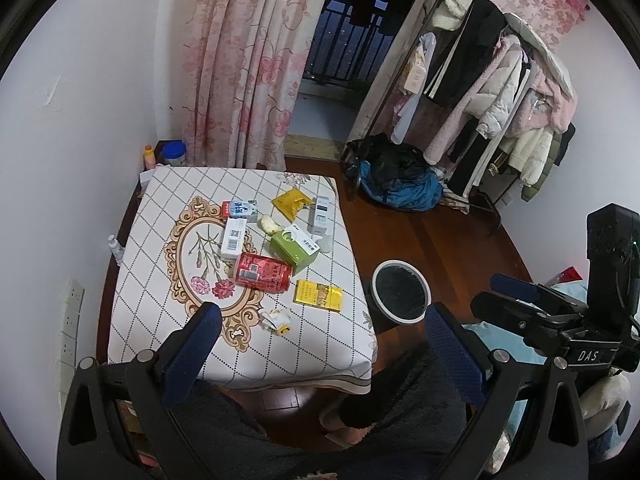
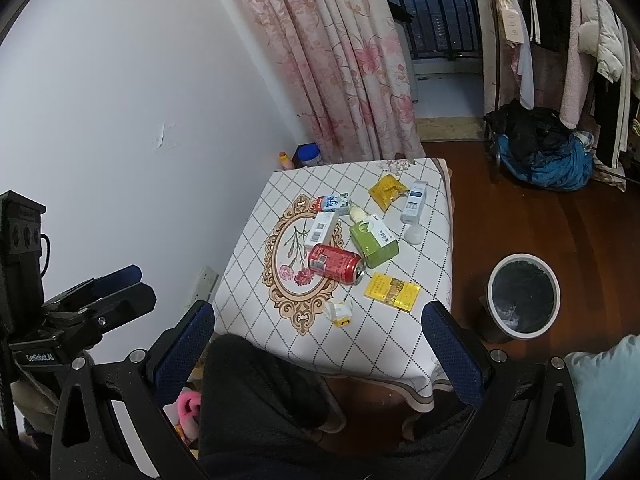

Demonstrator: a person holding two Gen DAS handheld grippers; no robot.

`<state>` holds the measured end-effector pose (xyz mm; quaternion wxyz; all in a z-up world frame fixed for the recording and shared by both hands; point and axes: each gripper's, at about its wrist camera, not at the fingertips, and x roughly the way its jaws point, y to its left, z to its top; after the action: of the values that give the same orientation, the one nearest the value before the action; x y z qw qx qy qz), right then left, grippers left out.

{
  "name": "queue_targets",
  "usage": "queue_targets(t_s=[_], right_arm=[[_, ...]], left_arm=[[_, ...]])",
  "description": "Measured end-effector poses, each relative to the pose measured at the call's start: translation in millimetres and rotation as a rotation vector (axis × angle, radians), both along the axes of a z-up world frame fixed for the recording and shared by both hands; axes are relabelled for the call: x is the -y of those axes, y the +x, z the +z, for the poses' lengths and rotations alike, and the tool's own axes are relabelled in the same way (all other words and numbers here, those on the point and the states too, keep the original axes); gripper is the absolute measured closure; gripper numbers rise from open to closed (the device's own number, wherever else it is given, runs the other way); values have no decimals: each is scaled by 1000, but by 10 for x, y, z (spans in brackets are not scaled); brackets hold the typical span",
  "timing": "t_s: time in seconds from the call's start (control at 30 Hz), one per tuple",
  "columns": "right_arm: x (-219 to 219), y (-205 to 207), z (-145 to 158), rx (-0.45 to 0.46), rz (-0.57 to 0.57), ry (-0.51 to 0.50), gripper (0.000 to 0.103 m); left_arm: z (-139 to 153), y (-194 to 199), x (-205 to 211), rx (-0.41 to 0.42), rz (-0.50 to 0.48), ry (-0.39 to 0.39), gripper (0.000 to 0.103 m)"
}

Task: Collect trash

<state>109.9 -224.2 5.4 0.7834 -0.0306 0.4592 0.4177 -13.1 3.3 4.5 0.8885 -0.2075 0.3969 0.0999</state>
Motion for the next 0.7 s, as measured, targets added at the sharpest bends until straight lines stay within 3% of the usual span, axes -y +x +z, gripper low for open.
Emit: queue_targets(t_s=[0.7], right_arm=[[-33, -4, 26, 17, 15, -9, 0]], left_arm=[[-8, -83, -31, 19, 23, -3, 0]])
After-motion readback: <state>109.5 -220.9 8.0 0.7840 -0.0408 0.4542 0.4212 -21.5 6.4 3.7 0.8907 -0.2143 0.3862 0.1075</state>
